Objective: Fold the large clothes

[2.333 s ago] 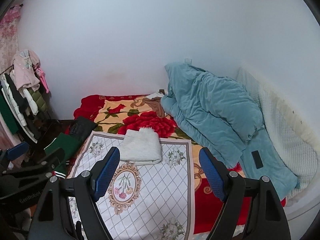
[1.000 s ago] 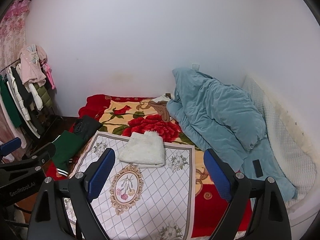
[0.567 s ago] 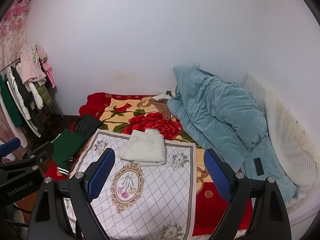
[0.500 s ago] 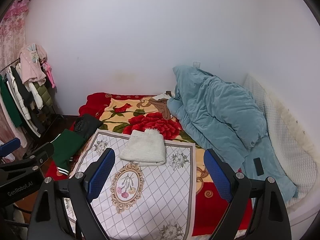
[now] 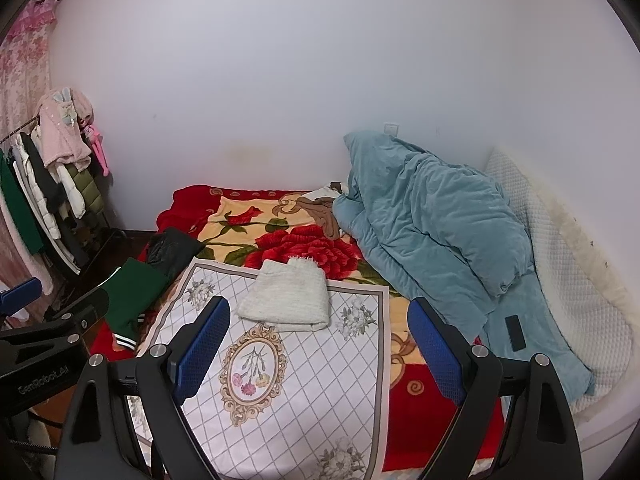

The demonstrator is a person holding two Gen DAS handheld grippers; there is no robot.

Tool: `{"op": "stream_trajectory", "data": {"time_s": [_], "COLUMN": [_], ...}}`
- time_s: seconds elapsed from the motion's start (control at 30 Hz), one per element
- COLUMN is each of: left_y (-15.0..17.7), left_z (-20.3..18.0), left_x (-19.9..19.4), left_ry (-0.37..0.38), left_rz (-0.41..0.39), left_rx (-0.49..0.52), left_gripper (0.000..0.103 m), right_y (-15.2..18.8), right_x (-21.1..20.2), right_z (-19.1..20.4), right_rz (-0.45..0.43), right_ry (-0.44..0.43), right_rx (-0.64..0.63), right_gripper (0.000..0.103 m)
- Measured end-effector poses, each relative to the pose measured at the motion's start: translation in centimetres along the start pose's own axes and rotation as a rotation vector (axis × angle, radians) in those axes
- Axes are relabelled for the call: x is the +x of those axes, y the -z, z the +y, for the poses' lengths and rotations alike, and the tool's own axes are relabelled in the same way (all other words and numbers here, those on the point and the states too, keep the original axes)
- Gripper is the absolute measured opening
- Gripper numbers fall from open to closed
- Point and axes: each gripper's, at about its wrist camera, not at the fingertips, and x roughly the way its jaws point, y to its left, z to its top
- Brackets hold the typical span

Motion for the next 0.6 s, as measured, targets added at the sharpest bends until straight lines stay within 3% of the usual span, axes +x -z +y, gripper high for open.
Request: {"op": "stream_trajectory", "data": {"time_s": [0.6], "left_y": [0.36], "left_z": [0.01], "left_x": [-0.19], "left_ry": [-0.003], "left_rz": [-0.006], "left_rx": [-0.002], "left_gripper": [0.103], "right_y": [0.64], "right_x": [-0.41], "right_z": [0.03], "right_rz": [0.001], "right_ry": [-0.001], "right_rx": [-0.004], "right_gripper": [0.092]}}
